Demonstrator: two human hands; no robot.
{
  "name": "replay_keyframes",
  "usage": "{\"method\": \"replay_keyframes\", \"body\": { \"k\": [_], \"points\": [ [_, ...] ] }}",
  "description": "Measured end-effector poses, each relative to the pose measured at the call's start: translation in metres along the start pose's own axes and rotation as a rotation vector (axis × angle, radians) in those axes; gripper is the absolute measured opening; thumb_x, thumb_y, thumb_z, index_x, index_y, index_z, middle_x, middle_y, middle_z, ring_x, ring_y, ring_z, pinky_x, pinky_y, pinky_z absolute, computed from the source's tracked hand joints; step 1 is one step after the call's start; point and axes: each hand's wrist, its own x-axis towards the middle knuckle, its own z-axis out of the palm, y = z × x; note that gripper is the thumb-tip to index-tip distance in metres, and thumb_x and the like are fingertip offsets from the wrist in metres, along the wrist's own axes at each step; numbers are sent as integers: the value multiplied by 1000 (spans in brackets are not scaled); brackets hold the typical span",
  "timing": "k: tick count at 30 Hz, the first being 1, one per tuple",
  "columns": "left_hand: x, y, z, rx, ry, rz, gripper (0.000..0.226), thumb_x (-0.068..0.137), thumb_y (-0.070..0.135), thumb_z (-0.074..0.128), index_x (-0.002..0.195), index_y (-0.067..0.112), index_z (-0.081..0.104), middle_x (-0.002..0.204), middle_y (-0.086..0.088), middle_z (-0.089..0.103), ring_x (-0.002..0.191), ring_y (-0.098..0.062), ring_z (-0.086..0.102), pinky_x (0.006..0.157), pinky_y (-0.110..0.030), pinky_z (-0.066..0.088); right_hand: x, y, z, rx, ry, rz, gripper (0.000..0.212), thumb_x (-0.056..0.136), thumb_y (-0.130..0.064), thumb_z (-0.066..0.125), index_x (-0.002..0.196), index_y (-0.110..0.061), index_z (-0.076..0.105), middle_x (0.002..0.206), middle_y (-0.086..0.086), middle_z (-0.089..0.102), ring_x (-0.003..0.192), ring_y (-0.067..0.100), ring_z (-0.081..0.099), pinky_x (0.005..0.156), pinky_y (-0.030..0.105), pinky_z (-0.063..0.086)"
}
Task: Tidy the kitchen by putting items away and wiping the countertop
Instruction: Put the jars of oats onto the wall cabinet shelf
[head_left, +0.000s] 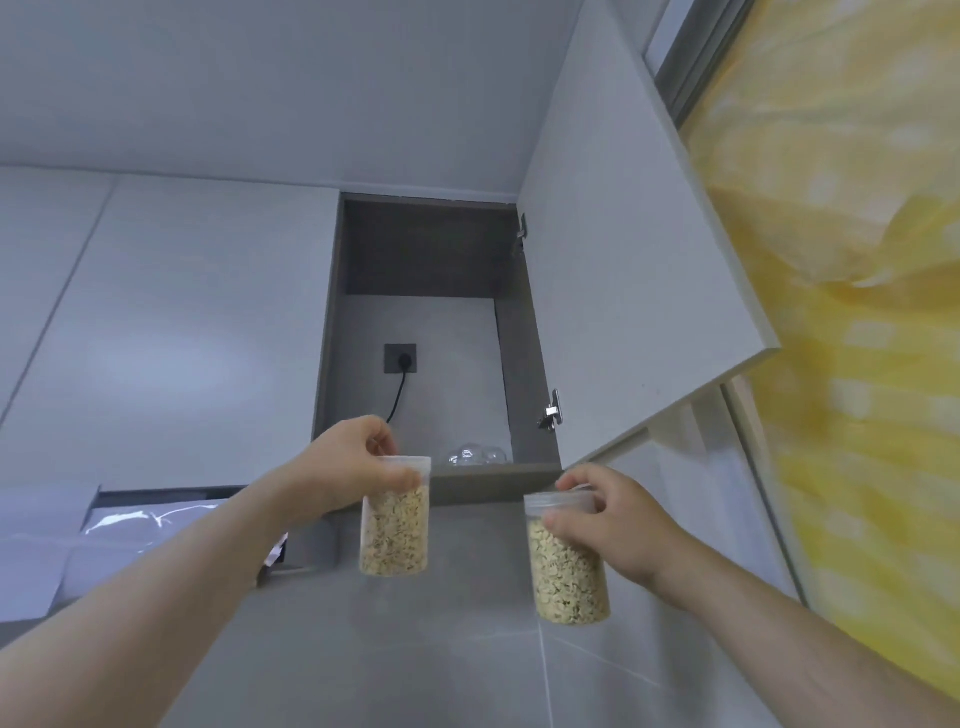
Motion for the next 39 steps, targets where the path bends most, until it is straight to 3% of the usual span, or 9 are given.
{"method": "replay_keyframes", "body": {
  "k": [5,8,11,15,19,29,34,37,39],
  "points": [
    [10,-45,-18,-66,79,-10,35,66,36,77,88,15,61,91,-5,65,72,-15,61,54,-26,46,33,5,51,47,-4,-57,30,74,-24,80,99,-23,63,100,2,66,82,11,62,67,19,50],
    [25,-73,-29,-121,164,-2,25,72,29,78,88,15,63,89,-5,67,70,-15,61,56,-28,49,59,6,80,41,-8,-83,38,63,-33,76,97,-22,64,99,2,68,85,15,64,74,27,53],
    [45,-97,-39,-89,242,40,18,76,26,76,88,18,65,93,-2,65,81,-14,62,57,-25,48,92,4,103,15,-11,-134,23,79,-19,79,97,-21,65,101,5,70,89,19,67,75,32,54],
    [80,-115,-50,-56,311,132,19,79,34,75,91,22,65,94,3,63,86,-12,61,59,-21,43,140,-6,132,60,43,-233,14,86,-18,73,97,-23,66,99,2,69,85,15,66,65,23,50],
    [119,-125,-45,-55,323,181,24,81,41,73,94,23,64,91,5,62,84,-12,61,57,-19,45,186,-16,154,160,79,-304,12,89,-24,68,101,-22,67,100,4,69,93,20,66,78,37,55],
    [181,-156,-28,3,401,204,30,81,46,72,98,23,64,89,8,61,82,-9,60,61,-19,49,271,-7,195,178,156,-332,11,96,-25,61,105,-19,64,105,3,65,89,12,62,65,23,47],
    [204,-158,-12,238,405,240,30,83,48,66,96,21,60,87,5,59,80,-9,58,68,-28,55,300,8,207,49,89,-322,32,96,-31,61,127,-26,56,119,-4,57,105,12,55,73,18,45],
    [215,-158,-9,313,340,208,27,90,46,60,101,23,52,87,8,54,79,-9,55,63,-23,49,313,20,206,133,-22,-246,34,96,-34,61,129,-26,55,125,3,60,110,19,61,91,37,54],
    [220,-157,-8,392,297,225,23,94,45,54,104,25,49,85,10,52,78,-7,54,60,-20,44,318,25,204,219,-136,-205,34,98,-27,59,131,-26,53,122,5,62,106,21,63,87,39,55]
  ]
}}
